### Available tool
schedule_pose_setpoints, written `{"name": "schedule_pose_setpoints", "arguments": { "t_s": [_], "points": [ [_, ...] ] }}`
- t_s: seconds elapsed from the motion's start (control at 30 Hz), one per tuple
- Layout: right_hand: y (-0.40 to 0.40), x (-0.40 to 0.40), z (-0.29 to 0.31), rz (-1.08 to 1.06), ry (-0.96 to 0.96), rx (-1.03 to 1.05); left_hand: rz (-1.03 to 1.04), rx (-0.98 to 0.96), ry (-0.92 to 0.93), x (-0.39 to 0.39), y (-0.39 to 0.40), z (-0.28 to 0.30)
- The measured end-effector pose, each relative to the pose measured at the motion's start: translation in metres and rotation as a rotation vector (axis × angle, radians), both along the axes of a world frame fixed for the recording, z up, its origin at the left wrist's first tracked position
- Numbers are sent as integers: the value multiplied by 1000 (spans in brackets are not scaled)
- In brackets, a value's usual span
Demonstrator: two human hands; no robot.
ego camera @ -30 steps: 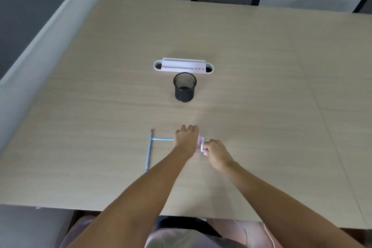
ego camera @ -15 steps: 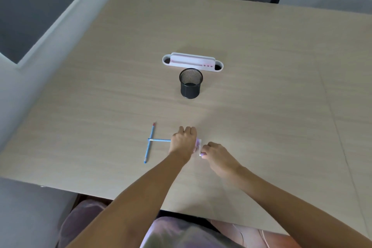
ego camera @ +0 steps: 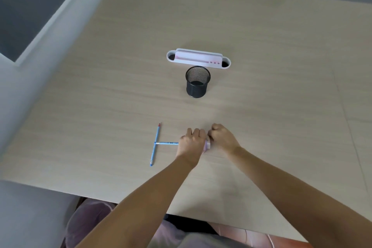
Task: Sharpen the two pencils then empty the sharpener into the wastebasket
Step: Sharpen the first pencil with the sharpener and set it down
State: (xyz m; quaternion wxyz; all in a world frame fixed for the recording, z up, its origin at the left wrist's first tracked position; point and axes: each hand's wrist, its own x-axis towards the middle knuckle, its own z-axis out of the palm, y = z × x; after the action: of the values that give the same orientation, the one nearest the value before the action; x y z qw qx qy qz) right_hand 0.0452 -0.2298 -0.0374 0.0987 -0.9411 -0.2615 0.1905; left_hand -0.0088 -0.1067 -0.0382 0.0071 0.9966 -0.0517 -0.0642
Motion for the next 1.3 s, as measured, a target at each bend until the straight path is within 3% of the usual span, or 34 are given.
{"name": "schedule_pose_setpoints", "arguments": {
  "t_s": [0.23, 0.43, 0.57, 0.67, 0.77, 0.87, 0.97, 1.13, 1.2, 1.3],
  "points": [
    [-18, -73, -21, -133, 46, 150, 50, 36, 55, 2, -4, -2],
    [-22, -59, 28, -197, 47, 287, 5, 11, 56, 2, -1, -2],
    [-16, -22, 34, -195, -34, 286, -9, -3, 50, 2, 2, 0],
    [-9, -4, 22, -152, 19, 195, -8, 6, 43, 1, 1, 2],
    [-4, -25, 10, -59, 14, 152, 25, 23, 57, 1, -2, 5],
    [-13, -68, 0, -171, 80, 191, 41, 31, 60, 1, -4, 4],
    [-27, -80, 11, -226, 48, 236, 39, 27, 46, 1, -3, 5],
    [-18, -25, 33, -88, -143, 273, -6, 8, 55, 1, 0, 3],
    [-12, -7, 26, -132, -63, 173, -13, 4, 46, 2, 0, 4],
    [-6, -28, 12, -35, -40, 33, 2, 19, 53, 1, -2, 3]
  ]
}}
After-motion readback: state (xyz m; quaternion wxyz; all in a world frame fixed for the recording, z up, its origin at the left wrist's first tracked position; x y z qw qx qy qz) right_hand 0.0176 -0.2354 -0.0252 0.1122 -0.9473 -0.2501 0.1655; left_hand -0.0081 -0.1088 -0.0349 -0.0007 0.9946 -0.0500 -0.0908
